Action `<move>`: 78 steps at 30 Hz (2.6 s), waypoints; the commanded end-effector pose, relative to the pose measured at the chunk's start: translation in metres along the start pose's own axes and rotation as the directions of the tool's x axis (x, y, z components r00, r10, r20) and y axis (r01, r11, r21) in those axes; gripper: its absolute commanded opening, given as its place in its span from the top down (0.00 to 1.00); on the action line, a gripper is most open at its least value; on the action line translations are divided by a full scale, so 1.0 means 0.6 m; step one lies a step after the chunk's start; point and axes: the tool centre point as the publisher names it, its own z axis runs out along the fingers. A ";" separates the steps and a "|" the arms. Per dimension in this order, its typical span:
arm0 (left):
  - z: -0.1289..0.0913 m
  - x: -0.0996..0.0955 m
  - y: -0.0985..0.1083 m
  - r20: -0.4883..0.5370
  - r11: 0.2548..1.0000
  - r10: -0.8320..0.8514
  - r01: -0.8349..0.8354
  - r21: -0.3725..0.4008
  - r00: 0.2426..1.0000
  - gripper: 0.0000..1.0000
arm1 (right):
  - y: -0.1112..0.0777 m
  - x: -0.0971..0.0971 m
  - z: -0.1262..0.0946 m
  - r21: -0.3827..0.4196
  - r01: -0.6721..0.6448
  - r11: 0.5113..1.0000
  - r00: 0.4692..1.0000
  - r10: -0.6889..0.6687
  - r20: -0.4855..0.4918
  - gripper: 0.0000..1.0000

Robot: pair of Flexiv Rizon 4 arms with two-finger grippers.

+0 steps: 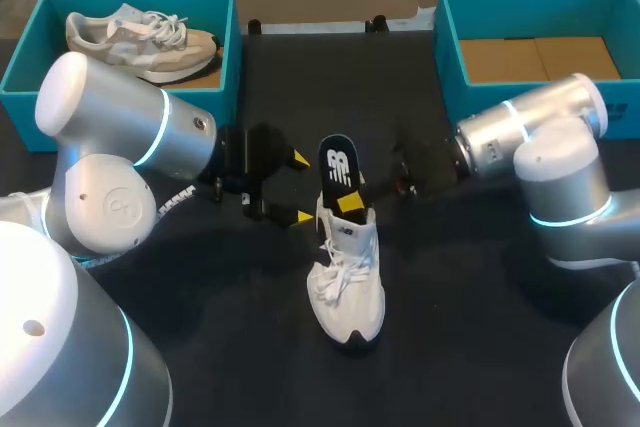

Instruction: Take the shoe out of the shoebox, open the shoe tongue, remove and reinsert the insole, then place the shoe into the shoebox

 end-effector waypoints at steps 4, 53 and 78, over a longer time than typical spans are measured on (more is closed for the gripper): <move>0.000 0.002 0.000 0.002 1.000 0.000 0.000 0.000 1.000 0.00 | -0.012 0.007 0.011 0.023 -0.032 0.999 0.999 0.032 0.004 1.00; 0.000 0.002 0.000 0.002 1.000 0.000 0.000 0.000 1.000 0.00 | -0.012 0.004 0.004 0.101 -0.038 0.994 0.999 0.040 -0.016 1.00; 0.000 0.002 0.000 0.002 1.000 0.000 0.000 0.000 1.000 0.00 | 0.044 -0.030 -0.014 0.141 0.039 0.989 0.999 -0.041 0.012 1.00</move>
